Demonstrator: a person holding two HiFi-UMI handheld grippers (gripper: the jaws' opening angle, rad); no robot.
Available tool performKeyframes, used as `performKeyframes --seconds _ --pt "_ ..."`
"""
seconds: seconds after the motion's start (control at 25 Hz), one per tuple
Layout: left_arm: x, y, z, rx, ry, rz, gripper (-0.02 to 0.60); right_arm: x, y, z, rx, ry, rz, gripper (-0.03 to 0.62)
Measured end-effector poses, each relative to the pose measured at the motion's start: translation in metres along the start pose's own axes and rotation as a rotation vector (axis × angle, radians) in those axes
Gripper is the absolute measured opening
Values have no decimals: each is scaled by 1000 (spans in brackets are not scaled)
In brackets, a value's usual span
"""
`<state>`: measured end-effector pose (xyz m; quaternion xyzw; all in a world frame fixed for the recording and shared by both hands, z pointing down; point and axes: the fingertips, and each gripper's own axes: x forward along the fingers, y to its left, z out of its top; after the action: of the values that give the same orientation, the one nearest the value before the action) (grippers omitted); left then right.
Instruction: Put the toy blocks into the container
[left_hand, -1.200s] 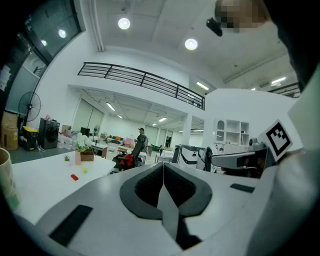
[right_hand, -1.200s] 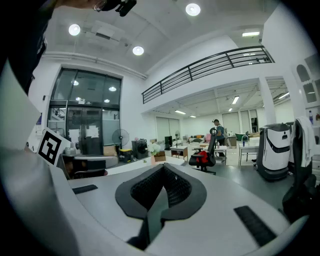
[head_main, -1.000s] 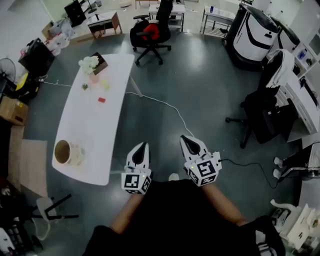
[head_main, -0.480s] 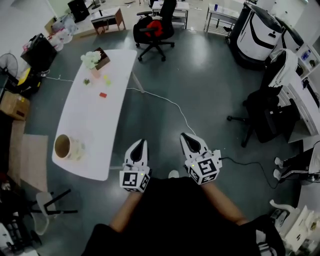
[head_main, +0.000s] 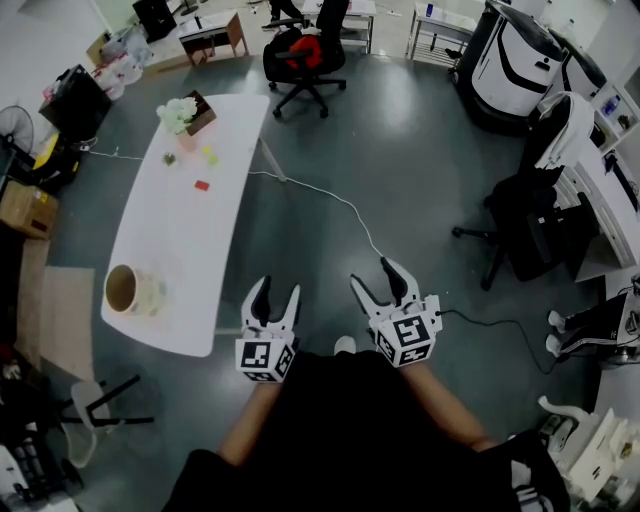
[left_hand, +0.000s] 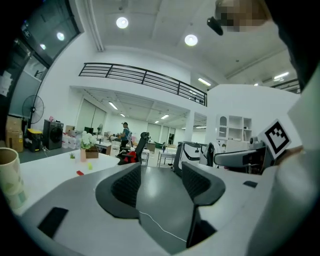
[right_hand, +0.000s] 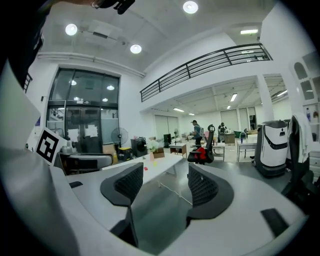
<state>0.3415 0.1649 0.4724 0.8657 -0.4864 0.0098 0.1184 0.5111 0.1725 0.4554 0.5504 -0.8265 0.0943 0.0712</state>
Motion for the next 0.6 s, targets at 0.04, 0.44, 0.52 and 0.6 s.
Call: performKeyframes --seconds 0.04,0.44,0.52,0.6 --pt "0 1 -2 -6 1 6 240 -1 -1 -1 -1 1 1 247" --pt "-11 -8 -9 -12 4 30 253 -3 13 -19 60 19 85 245" --pt "-11 -6 -13 -14 15 42 253 -1 13 -26 65 34 97 245" --pt "-11 -3 -17 -18 30 50 253 2 13 -33 83 50 101 245"
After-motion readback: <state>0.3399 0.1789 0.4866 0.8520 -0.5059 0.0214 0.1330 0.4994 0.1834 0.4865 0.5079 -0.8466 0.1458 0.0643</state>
